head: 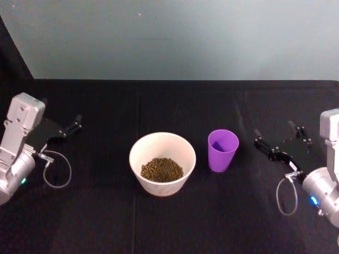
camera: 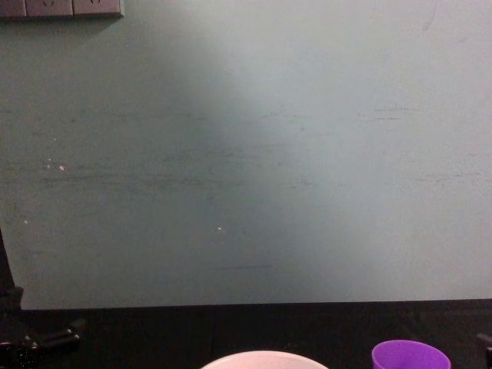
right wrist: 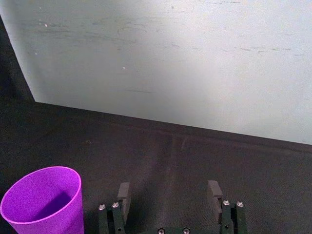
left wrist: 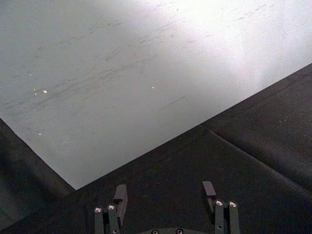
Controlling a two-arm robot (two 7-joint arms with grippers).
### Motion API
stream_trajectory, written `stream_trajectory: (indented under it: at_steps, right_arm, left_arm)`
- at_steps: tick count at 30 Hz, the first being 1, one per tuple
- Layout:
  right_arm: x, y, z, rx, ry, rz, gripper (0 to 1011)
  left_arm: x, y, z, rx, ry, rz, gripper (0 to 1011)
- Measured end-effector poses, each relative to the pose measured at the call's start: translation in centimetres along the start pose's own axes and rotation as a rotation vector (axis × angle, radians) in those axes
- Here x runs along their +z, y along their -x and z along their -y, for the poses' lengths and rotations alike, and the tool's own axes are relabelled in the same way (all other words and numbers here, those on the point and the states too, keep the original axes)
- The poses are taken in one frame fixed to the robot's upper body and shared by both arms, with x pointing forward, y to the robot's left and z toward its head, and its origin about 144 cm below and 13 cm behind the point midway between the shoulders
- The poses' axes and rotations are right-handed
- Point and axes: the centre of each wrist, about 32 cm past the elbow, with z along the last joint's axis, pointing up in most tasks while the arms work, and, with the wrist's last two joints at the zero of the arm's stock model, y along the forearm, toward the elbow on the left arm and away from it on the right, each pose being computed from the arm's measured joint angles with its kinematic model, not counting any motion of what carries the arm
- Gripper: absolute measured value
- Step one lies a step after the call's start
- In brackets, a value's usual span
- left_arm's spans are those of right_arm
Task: Pick up the cup and pour the mung beans from the cup into the bowl.
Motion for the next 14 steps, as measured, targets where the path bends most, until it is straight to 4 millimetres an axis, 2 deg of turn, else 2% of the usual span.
stream_trajectory:
  at_steps: [14]
  right_arm:
    - [0.00,0.00,0.00,0.000,-0.001,0.000,1004]
  left_arm:
    - [0.00,0.00,0.00,0.000,0.000,0.000,1000]
